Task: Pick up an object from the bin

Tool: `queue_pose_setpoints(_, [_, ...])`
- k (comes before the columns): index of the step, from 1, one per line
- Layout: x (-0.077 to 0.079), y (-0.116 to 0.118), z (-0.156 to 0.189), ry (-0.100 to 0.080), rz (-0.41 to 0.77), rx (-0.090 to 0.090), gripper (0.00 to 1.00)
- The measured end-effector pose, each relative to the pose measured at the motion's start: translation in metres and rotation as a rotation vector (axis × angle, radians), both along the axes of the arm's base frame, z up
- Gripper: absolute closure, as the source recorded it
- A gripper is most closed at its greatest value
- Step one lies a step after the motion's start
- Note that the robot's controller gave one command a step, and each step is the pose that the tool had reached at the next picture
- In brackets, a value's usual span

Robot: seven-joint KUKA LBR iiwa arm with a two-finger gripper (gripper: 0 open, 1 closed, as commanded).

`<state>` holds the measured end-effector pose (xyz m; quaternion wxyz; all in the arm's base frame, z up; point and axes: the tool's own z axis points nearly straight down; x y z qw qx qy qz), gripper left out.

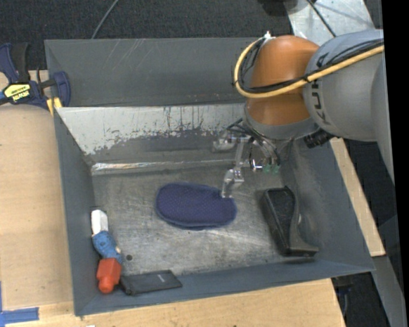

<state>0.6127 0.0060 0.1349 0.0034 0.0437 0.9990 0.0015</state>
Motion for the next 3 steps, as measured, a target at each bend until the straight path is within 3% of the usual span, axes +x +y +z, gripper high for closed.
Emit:
queue_pose_setpoints(1, [-0.023, 0.015, -0.047, -0.014, -0.004, -0.005, 0.0])
queue_pose_setpoints(2, [-0.027, 0.018, -0.05, 0.006, 0.0, -0.002, 1.0])
queue_pose_setpoints(3, [-0.041, 0.05, 0.092, -0.005, 0.049, -0.002, 1.0])
